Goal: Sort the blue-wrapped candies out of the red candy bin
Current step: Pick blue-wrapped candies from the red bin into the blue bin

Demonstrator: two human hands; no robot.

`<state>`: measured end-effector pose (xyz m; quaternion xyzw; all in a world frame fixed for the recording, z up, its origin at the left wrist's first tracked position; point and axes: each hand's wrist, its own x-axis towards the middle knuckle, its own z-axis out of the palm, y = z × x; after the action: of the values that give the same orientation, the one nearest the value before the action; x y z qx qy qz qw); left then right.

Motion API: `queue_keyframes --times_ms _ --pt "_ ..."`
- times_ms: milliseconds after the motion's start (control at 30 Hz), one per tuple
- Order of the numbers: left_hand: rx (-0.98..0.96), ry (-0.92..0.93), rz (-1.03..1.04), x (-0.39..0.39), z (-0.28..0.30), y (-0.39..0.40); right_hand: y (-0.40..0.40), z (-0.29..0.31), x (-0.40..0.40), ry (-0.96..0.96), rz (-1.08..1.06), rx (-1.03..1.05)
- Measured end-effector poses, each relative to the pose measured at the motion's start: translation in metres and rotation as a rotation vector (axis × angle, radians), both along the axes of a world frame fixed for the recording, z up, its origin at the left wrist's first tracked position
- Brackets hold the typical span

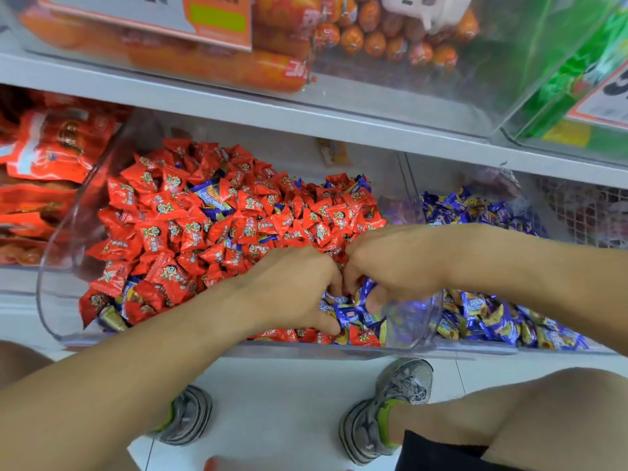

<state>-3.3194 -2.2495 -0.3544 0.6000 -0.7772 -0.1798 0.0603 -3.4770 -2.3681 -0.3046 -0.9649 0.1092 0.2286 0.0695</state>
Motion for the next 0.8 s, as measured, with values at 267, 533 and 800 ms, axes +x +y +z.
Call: queue_keyframes --times_ms 267,533,800 --pt "0.062 0.076 -0.048 0.004 0.001 -0.010 0.006 0.029 -0.003 -0.117 -0.057 0.113" --pt "0.202 0.405 0.120 0.006 0.009 -0.002 0.006 0.043 -0.024 -0.479 -0.415 0.271" --pt "0.039 -0.092 -0.054 -0.020 0.002 -0.002 0.034 0.036 -0.066 -0.716 -0.620 0.428"
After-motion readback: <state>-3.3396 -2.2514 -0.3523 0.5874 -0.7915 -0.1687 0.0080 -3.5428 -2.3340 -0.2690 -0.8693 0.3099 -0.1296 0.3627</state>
